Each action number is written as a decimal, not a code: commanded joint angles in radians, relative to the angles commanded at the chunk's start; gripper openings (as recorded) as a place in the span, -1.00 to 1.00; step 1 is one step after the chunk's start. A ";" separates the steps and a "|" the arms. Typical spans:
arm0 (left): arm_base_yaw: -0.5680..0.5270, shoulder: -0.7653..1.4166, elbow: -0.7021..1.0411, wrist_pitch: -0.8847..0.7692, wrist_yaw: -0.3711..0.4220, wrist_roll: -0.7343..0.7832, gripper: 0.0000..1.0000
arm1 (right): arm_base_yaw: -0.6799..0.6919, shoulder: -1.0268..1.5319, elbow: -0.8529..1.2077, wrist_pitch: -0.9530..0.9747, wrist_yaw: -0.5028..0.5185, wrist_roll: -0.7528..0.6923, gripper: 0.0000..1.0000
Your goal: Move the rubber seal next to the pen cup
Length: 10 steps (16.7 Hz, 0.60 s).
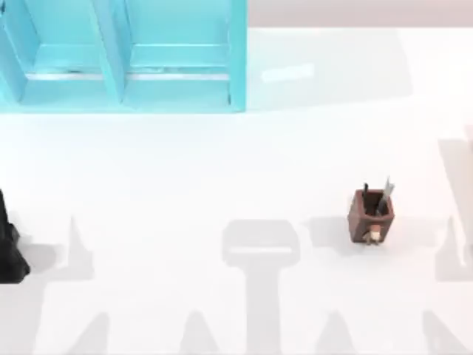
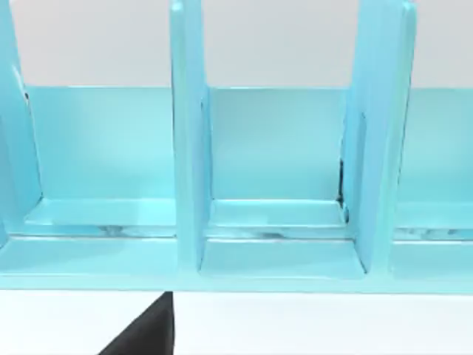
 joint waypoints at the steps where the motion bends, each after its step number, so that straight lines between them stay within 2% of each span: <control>1: 0.000 0.000 0.000 0.000 0.000 0.000 1.00 | 0.000 0.000 0.000 0.000 0.000 0.000 1.00; 5: 0.009 0.064 0.064 -0.060 -0.003 0.007 1.00 | 0.000 0.000 0.000 0.000 0.000 0.000 1.00; 10: 0.035 0.381 0.352 -0.318 -0.003 0.038 1.00 | 0.000 0.000 0.000 0.000 0.000 0.000 1.00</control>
